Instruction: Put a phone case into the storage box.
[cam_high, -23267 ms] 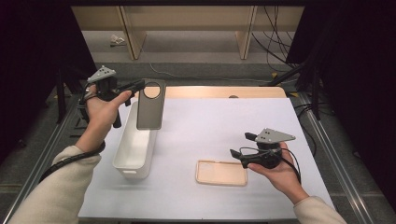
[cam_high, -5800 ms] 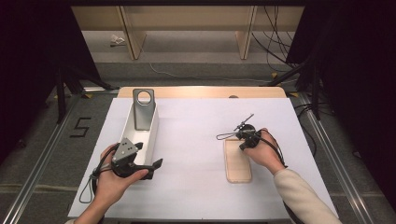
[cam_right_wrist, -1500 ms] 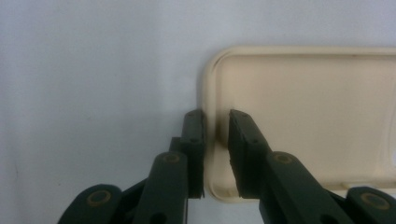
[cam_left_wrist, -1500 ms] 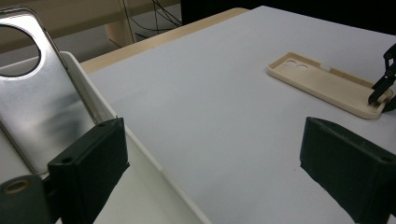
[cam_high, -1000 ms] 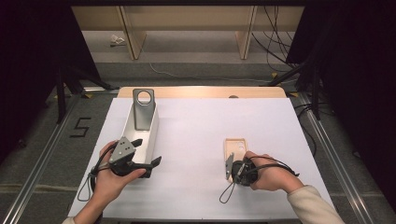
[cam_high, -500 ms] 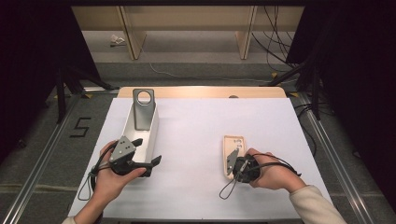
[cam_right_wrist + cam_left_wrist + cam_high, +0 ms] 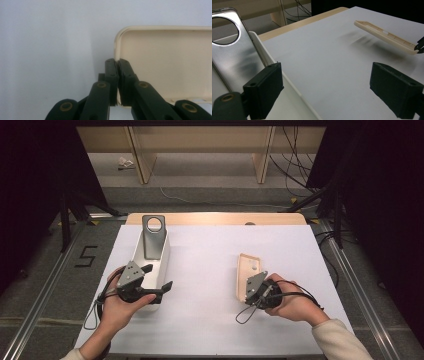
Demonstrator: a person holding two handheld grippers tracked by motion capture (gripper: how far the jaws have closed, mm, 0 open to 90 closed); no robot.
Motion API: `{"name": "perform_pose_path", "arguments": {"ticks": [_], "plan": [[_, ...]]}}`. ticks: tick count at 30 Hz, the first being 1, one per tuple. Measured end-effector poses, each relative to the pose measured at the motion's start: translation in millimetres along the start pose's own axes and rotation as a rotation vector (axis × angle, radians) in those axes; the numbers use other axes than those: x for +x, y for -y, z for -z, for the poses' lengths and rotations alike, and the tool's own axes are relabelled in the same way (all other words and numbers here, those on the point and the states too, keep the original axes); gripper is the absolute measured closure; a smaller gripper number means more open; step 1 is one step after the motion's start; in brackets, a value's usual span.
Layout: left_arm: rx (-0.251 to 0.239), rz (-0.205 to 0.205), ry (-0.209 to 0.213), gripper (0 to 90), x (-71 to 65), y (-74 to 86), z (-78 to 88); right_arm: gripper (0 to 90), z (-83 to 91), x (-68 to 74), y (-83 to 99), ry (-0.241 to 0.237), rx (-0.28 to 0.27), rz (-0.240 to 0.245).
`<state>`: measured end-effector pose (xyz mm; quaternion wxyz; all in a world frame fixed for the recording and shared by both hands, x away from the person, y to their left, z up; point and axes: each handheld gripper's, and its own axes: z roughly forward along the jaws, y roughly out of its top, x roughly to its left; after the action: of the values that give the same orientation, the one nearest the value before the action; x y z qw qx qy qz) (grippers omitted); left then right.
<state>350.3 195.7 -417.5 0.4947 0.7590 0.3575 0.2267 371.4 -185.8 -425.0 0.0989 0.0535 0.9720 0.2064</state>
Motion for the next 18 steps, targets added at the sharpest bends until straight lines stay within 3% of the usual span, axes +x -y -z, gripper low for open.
{"name": "perform_pose_path", "arguments": {"ticks": [9, 18], "plan": [[-0.004, 0.007, -0.008, 12.7, 4.4, -7.9, -3.3, 87.3, 1.1, 1.7, 0.4, 0.007, -0.106, -0.021], [-0.004, -0.007, 0.01, 13.8, 1.7, -19.0, -11.3, 87.4, -0.4, 4.6, -1.1, 0.019, -0.145, -0.03]]}}
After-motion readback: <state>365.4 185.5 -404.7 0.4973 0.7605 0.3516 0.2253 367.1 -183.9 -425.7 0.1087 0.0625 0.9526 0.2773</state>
